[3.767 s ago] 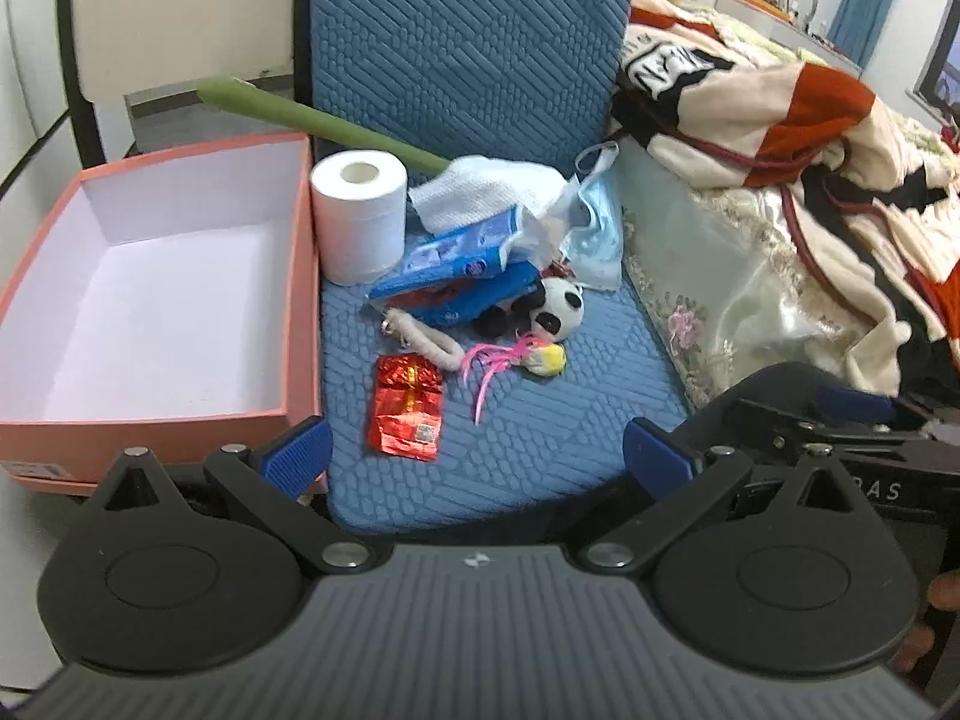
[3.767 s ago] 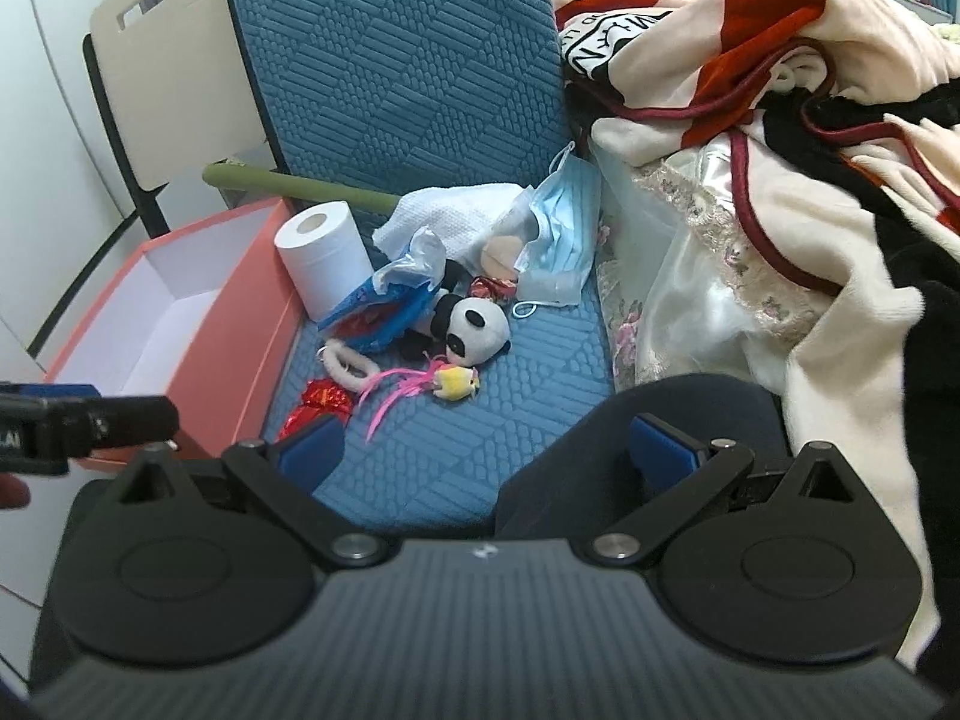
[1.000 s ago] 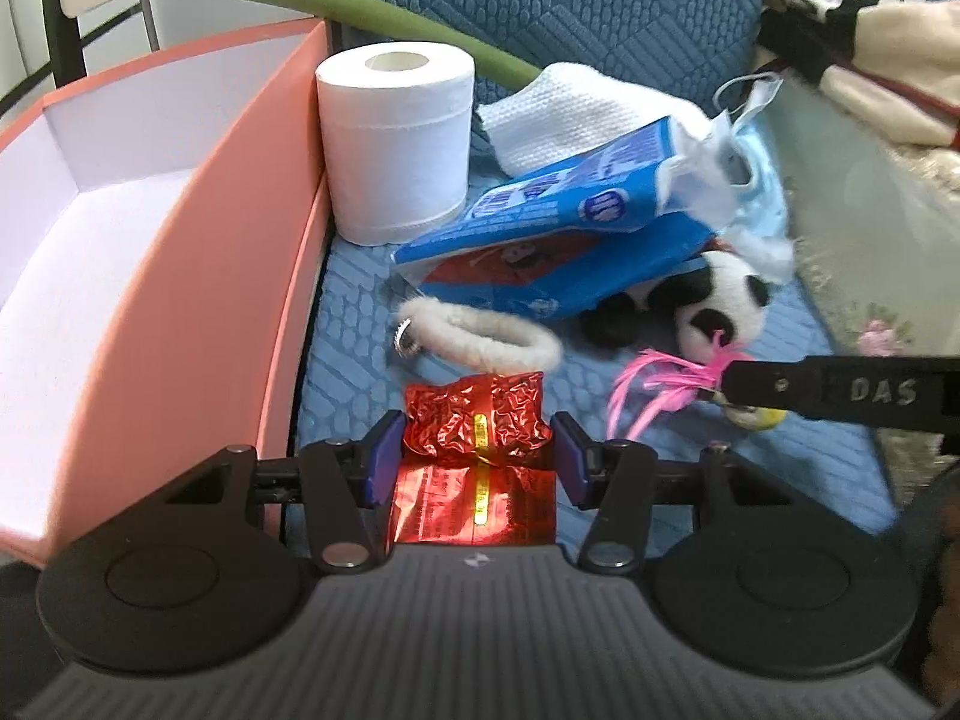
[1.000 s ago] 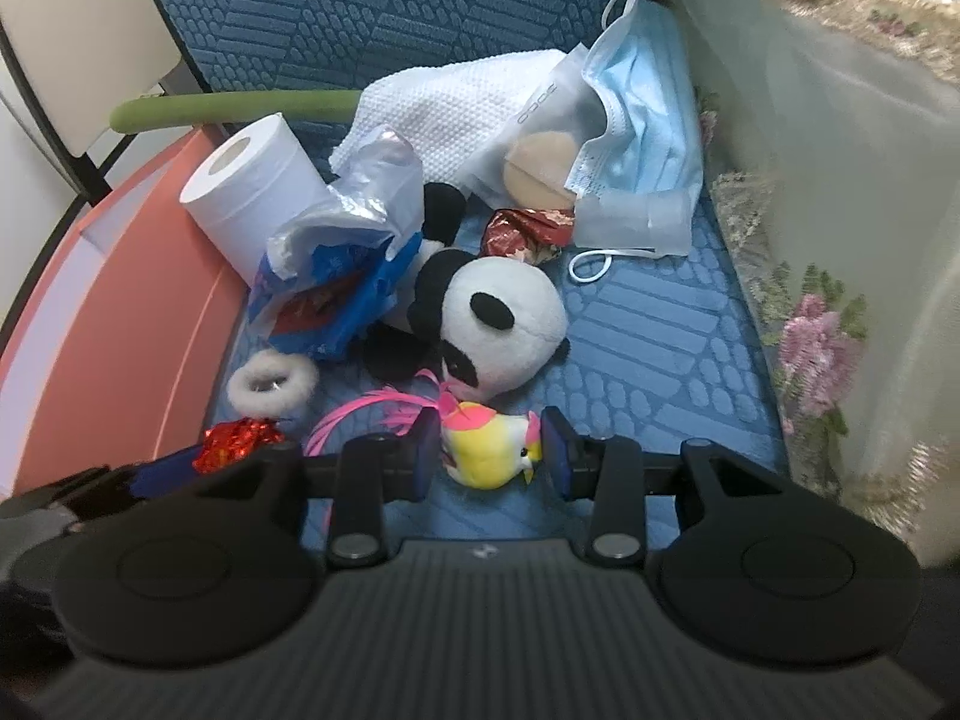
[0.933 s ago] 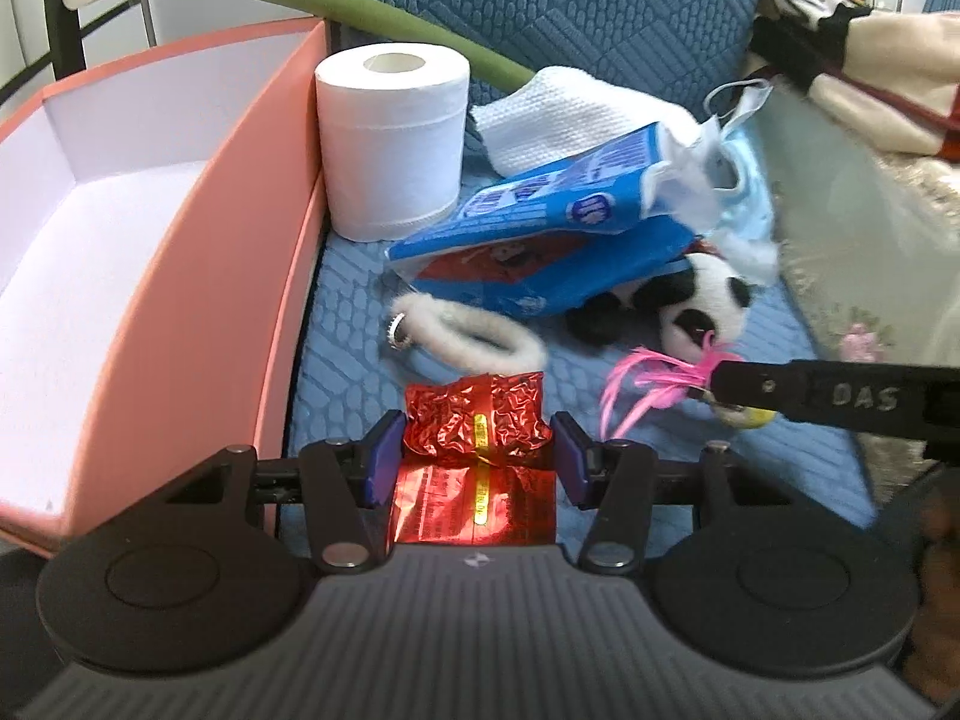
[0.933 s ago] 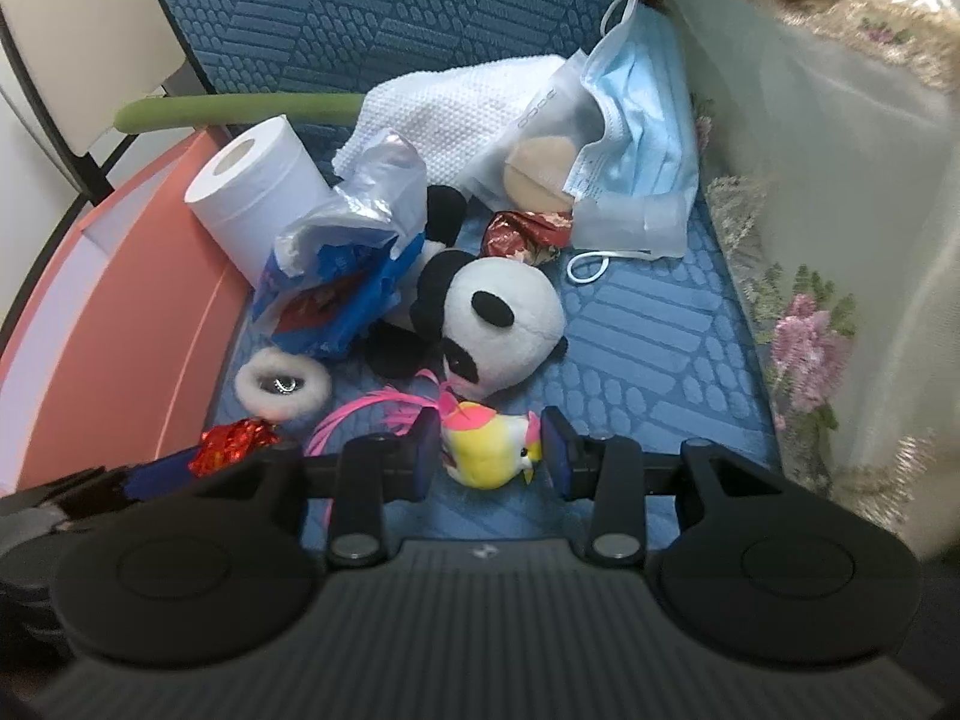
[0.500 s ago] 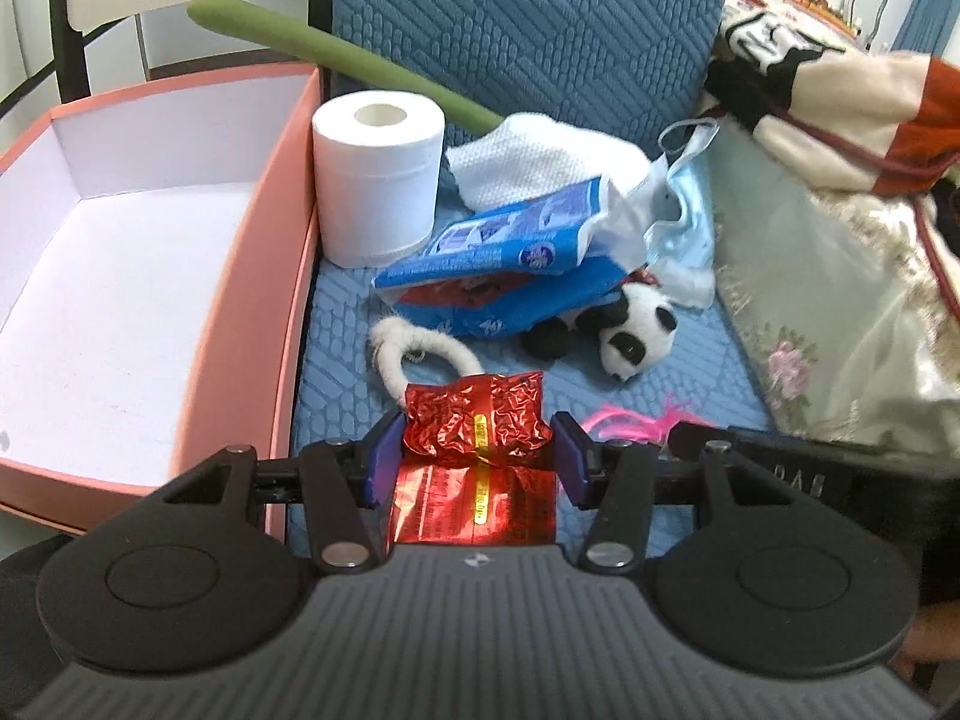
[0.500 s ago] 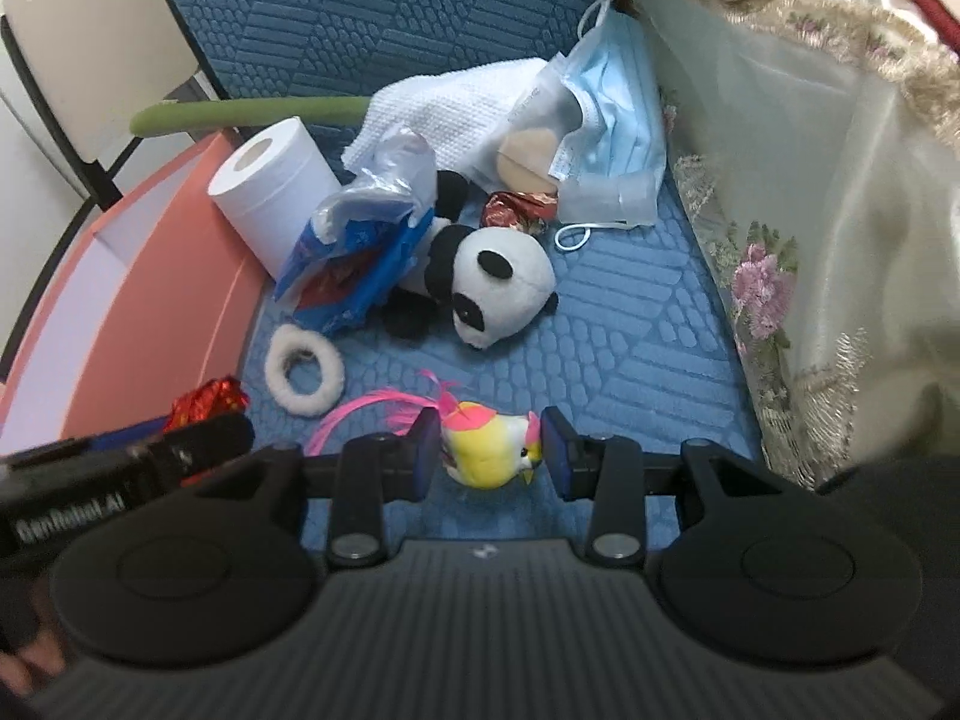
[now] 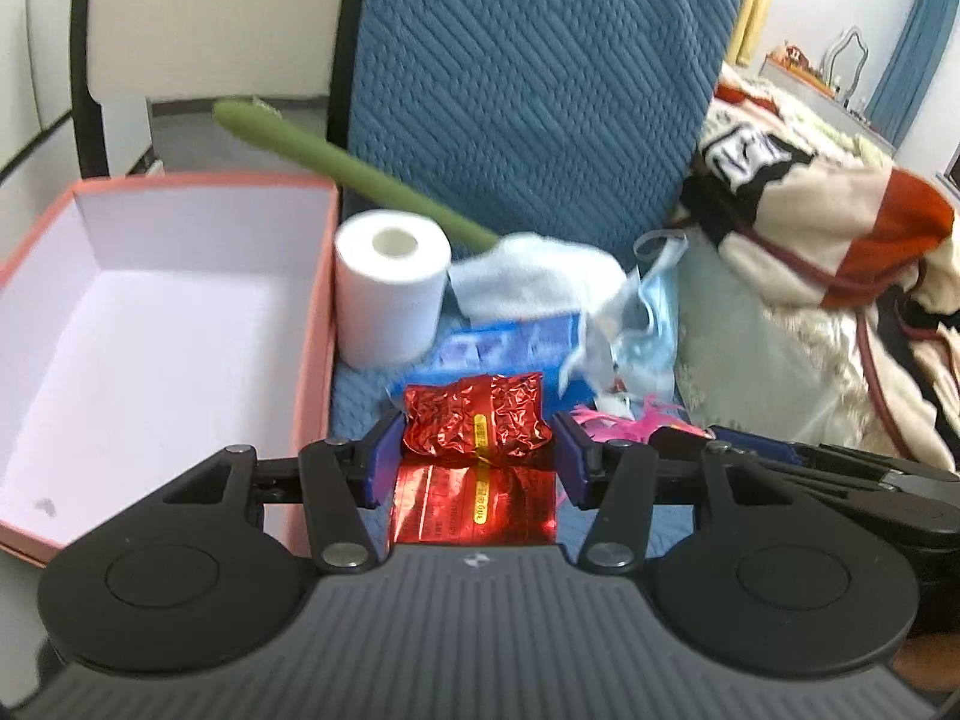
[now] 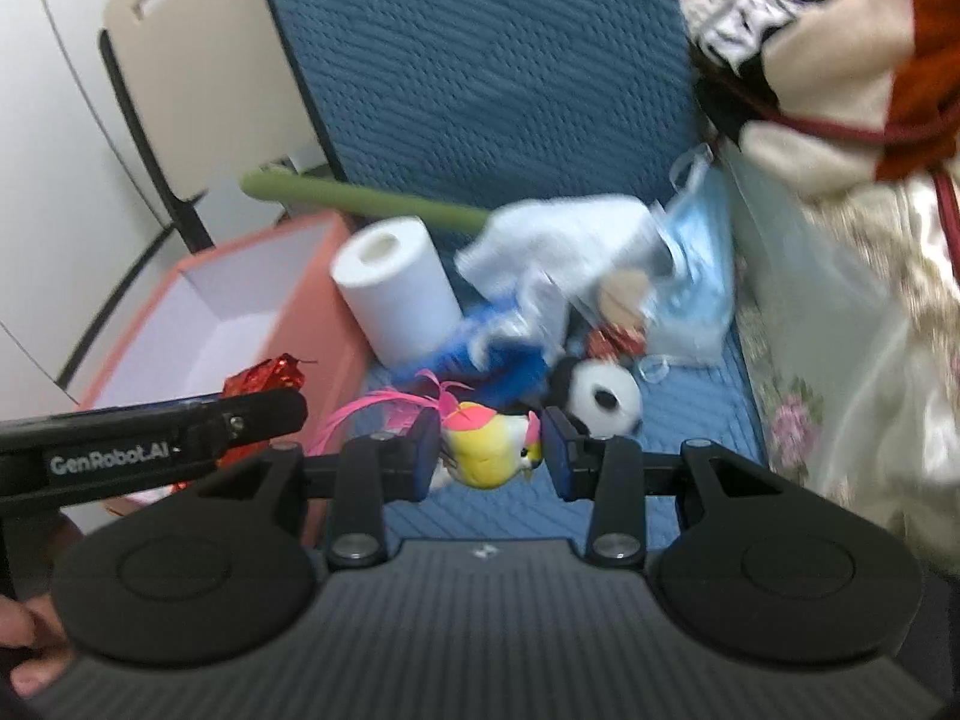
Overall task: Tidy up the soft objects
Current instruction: 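Carry the packet and bird into the pink box and open both tools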
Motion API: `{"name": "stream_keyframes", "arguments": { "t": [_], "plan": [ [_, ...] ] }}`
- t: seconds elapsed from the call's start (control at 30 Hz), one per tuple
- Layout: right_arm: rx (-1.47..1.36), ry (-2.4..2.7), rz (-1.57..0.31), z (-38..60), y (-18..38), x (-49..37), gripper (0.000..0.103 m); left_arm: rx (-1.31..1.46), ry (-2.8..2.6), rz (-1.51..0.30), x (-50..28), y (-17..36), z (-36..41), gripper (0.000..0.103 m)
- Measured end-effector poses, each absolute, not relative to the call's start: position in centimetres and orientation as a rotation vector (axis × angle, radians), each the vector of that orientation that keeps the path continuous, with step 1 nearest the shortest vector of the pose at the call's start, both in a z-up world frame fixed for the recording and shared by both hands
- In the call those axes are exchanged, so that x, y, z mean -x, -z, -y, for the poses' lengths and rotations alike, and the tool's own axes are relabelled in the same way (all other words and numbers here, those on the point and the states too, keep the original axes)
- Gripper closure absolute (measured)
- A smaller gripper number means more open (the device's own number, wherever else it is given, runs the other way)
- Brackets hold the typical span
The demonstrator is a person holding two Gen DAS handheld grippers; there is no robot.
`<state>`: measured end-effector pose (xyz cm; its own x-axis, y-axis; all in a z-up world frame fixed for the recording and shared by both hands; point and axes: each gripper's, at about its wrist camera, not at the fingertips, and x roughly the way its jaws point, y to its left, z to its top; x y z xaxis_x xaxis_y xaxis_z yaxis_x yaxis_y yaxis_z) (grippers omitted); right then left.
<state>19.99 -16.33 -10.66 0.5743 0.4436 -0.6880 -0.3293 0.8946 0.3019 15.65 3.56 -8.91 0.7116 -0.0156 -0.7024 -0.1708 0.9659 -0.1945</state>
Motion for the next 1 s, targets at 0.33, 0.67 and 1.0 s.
{"name": "stream_keyframes", "arguments": {
  "t": [0.33, 0.67, 1.0],
  "plan": [
    [-0.148, -0.498, -0.725, 13.7, 5.4, -20.4, 0.063, 0.288, -0.111, -0.713, -15.5, 4.8, -7.9, 0.044],
    [-0.145, -0.533, -0.631, 10.4, 0.7, -21.2, 0.063, 0.322, -0.158, -0.650, -14.7, 1.7, -13.4, 0.044],
    [-0.108, -0.625, -0.604, 3.4, -1.3, -21.0, 0.063, 0.326, -0.246, -0.644, -12.6, 1.6, -20.6, 0.044]
  ]
}}
